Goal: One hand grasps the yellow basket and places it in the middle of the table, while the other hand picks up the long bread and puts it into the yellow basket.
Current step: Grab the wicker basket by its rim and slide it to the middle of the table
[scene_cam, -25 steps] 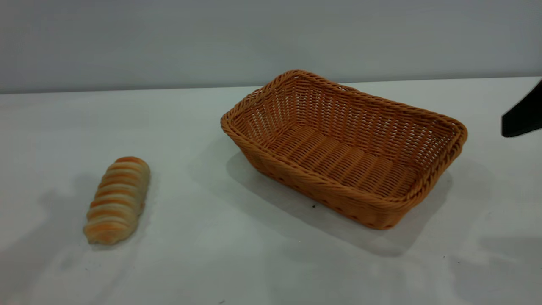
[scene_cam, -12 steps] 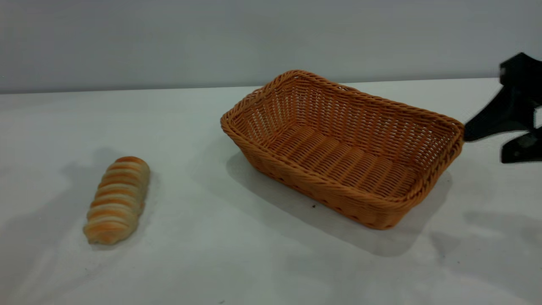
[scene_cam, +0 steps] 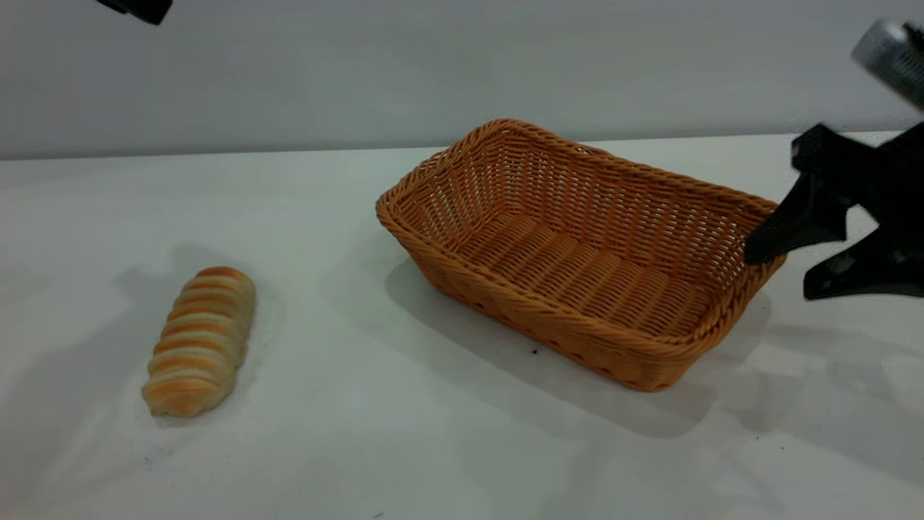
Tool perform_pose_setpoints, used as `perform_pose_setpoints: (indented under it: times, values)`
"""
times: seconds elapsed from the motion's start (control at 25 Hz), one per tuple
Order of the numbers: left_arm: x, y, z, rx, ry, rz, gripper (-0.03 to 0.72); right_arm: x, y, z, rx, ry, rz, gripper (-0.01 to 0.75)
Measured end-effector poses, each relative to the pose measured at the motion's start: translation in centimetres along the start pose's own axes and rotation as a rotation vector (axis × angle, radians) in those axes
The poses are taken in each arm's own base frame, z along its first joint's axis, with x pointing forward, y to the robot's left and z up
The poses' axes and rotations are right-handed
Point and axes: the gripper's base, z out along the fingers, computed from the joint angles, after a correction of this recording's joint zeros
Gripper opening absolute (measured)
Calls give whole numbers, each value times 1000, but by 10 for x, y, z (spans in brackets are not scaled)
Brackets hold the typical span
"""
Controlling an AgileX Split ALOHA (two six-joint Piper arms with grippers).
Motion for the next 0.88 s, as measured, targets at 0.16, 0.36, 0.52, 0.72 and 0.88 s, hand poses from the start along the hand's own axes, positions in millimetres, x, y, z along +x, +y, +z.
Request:
perform_pose_setpoints:
  times: [0.16, 0.36, 0.52, 0.72, 0.88]
  values:
    - [-1, 1, 2, -6, -5, 2, 365, -2, -4, 11, 4, 26, 9, 497]
    - [-2, 2, 1, -9, -9, 2, 365, -7, -4, 18, -5, 32, 11, 497]
    - [-2, 2, 1, -9, -10, 3, 365, -10, -4, 21, -11, 34, 12, 497]
    - [-3, 2, 1, -10, -11, 3, 365, -13, -7, 33, -19, 56, 29, 497]
    - [-3, 2, 1, -12, -13, 3, 365, -13, -13, 45, -19, 81, 50, 497]
